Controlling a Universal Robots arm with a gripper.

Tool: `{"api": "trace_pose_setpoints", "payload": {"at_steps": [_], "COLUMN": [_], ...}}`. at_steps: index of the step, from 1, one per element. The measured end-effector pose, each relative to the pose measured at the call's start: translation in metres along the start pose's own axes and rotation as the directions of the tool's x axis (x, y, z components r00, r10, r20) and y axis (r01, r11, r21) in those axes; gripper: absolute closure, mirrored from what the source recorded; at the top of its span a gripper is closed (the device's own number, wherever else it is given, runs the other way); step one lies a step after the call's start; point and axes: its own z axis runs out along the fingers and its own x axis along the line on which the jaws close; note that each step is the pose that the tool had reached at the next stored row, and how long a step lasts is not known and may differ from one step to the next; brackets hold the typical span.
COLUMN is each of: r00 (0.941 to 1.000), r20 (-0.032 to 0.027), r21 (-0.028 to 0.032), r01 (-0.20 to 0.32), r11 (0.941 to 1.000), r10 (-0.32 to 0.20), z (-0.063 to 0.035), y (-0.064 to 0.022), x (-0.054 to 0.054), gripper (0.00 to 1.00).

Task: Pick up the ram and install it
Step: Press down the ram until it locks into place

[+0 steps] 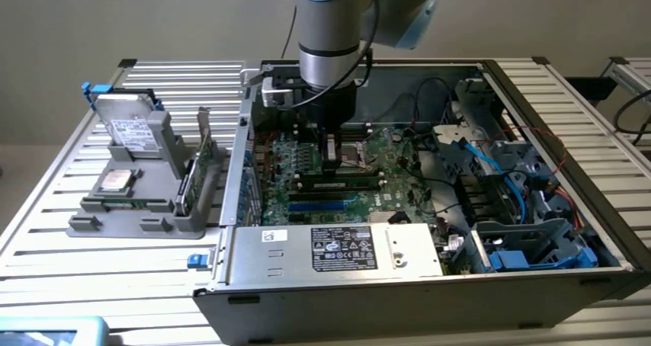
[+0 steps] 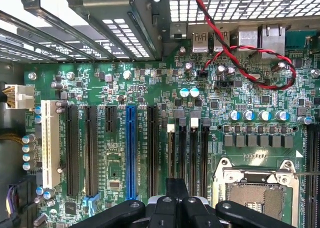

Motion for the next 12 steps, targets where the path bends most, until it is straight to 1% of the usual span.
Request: {"api": "trace_pose_setpoints", "payload": {"at_steps": [2,3,5,7,12], "r00": [1.0,1.0,1.0,1.0,1.0], "r20": [0.0008,0.0027,0.0005,0.0004,0.0002], "r21": [0.0003,0.0018,-0.0004,-0.0016,-0.0038], "r01": [0.0,0.0,0.0,0.0,0.0], "r11": [1.0,1.0,1.0,1.0,1.0], "r10": [0.0,0.0,0.0,0.0,0.0], "z": [-0.0004,-0.0022,-0.0087,-0.0127,-0.0163], "y": [-0.0001,-0.0004,-0.0014,-0.0034,-0.0109], "x": [0.0,0.0,0.001,0.001,0.003], "gripper": [0.89,0.89,0.89,0.89,0.89]}}
